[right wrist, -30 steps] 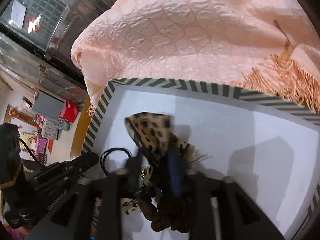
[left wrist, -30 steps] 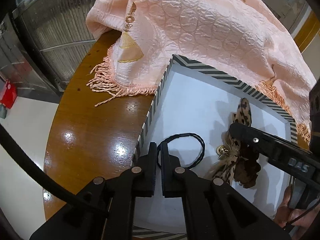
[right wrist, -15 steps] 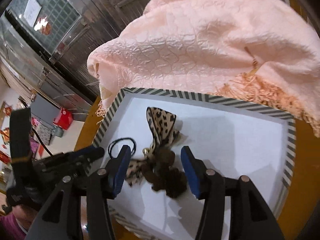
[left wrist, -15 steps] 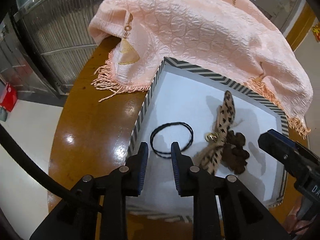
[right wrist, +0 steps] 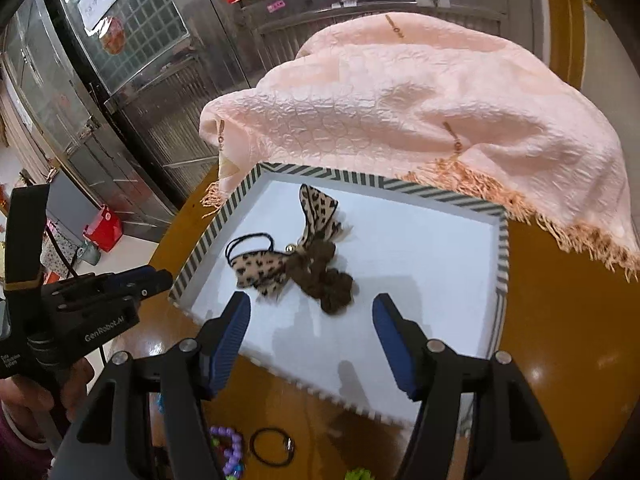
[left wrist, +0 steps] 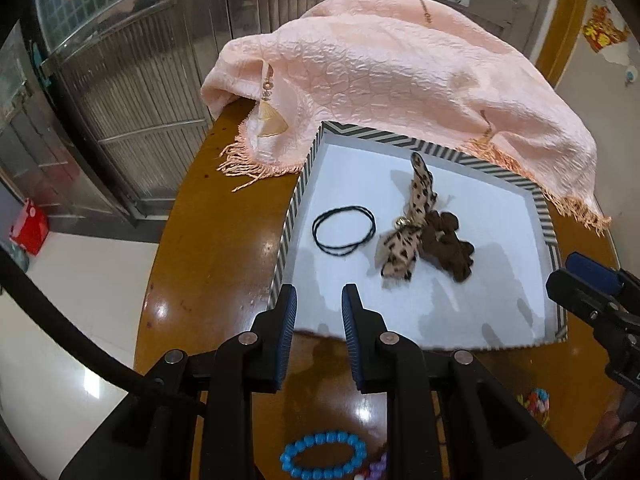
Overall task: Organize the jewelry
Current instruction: 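Move both tools back toward the remaining jewelry on the table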
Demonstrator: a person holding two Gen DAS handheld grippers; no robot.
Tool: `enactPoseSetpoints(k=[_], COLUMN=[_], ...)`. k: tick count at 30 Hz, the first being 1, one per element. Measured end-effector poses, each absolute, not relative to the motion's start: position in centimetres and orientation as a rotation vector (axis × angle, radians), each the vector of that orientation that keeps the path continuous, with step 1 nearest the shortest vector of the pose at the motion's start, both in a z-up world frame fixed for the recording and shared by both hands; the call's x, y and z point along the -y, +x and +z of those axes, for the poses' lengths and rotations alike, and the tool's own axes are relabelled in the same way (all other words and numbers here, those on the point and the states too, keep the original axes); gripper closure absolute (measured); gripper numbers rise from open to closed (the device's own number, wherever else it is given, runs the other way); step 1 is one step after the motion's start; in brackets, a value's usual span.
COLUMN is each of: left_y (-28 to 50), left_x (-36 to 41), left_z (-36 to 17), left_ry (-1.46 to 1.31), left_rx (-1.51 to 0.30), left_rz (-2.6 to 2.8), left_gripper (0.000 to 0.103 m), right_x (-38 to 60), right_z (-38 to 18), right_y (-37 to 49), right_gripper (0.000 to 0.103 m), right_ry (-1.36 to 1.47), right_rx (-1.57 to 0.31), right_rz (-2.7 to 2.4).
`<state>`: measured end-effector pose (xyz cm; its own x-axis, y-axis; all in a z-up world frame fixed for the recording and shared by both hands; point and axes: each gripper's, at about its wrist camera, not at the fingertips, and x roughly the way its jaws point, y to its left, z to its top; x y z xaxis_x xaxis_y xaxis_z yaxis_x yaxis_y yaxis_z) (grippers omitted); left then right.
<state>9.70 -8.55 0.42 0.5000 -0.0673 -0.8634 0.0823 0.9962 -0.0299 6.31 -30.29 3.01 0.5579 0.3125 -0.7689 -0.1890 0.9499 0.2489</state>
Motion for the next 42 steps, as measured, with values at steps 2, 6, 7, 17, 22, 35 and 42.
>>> enactPoseSetpoints(k=[2,6,7,17,22,35,42], left_y=[8.6,6.8,6.3,3.0,1.7,-0.5,-1.4], left_x=[8.3,7.8,7.7,6.0,5.5,2.0,1.1], left_z=[0.7,1.1,1.2,1.5,1.6,-0.4,-2.8], left_ry=[0.021,0.033,0.037,0.052,0.060,-0.042,-0.090], left_rx=[-1.033,-1.018,-1.014,-0.994,-0.986,-1.075,-1.148], left_rz=[-0.093,-0.092,-0.091,-0.082,-0.087,-0.144,-0.179], left_gripper=[0.080,0.080,0.080,0.080,0.080,0.080,0.080], right_x=[30.5,30.8,30.7,31.0,31.2,33.3,34.6], right_z=[3.2,3.4,3.4,3.1,2.7,0.5,-0.7], right_y=[5.1,3.2,2.7,-1.9,-3.5,-7.5,-8.9], right_gripper=[0.036,0.036,0.036,0.036,0.036,0.036,0.036], right_ry=[0.150,0.160,0.157,0.155,0.162,0.141,0.139], right_rx=[-0.932,-0.931,-0.930,-0.926,-0.936,-0.991,-1.016], right_rz=[0.288,0.281,0.276,0.225,0.206,0.128,0.097])
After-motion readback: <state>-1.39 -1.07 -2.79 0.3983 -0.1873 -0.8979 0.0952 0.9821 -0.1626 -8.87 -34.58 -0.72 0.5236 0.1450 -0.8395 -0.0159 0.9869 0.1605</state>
